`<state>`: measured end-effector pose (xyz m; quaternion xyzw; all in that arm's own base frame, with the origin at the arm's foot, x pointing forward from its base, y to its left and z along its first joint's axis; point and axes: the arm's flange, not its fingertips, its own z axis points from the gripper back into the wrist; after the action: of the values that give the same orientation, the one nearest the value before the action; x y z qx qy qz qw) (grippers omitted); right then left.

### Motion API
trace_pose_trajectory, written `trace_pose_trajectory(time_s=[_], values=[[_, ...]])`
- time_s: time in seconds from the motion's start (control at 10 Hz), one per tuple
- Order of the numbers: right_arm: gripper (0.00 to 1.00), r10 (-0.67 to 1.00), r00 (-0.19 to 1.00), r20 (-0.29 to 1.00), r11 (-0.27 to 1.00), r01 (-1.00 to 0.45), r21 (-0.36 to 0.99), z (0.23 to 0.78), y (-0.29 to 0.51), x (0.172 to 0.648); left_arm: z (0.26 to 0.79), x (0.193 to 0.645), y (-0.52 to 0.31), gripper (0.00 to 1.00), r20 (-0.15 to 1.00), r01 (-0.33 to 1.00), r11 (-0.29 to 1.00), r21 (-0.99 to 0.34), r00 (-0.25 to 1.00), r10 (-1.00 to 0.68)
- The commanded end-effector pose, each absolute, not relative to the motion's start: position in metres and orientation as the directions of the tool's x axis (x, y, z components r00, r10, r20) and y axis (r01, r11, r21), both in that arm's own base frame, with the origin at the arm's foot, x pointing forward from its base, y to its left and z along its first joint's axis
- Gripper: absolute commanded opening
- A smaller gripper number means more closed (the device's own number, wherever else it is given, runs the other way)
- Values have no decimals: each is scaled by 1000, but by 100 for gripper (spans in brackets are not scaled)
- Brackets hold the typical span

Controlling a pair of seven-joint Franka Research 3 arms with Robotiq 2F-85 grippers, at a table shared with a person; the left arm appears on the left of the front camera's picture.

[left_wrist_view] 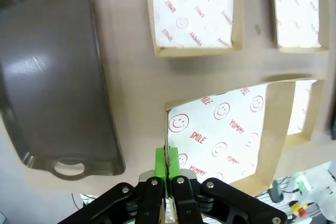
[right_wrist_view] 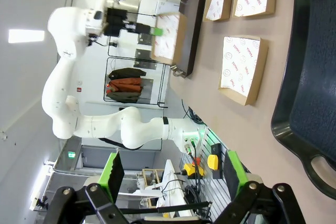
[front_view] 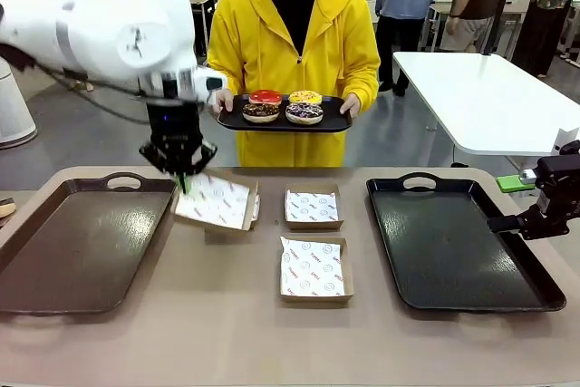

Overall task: Individually package the donuts and arrange them on the tray.
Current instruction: Pick up one Paper togo box.

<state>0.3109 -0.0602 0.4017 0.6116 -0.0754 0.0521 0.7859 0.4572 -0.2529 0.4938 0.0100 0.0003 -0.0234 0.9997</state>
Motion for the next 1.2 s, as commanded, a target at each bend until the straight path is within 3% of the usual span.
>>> trace_pose_trajectory(time_s=[0.0, 0.5, 0.6, 0.7, 1.1], values=[[100, -11, 983, 182, 242, -174, 955, 402, -61, 311, 507, 491, -252, 0, 11, 12, 999, 34, 1000, -13], [100, -11, 983, 182, 242, -174, 955, 402, -61, 311, 497, 559, -233, 0, -6, 27, 1000, -1, 1000, -27], [100, -11, 983, 182, 242, -174, 955, 402, -61, 311, 486, 561, -230, 0, 6, 77, 996, -42, 997, -77], [100, -11, 983, 182, 242, -174, 955, 402, -61, 311, 492, 550, -233, 0, -9, -7, 1000, -13, 1000, 7], [100, -11, 983, 182, 242, -174, 955, 402, -61, 311, 492, 550, -233, 0, -9, -7, 1000, -13, 1000, 7]])
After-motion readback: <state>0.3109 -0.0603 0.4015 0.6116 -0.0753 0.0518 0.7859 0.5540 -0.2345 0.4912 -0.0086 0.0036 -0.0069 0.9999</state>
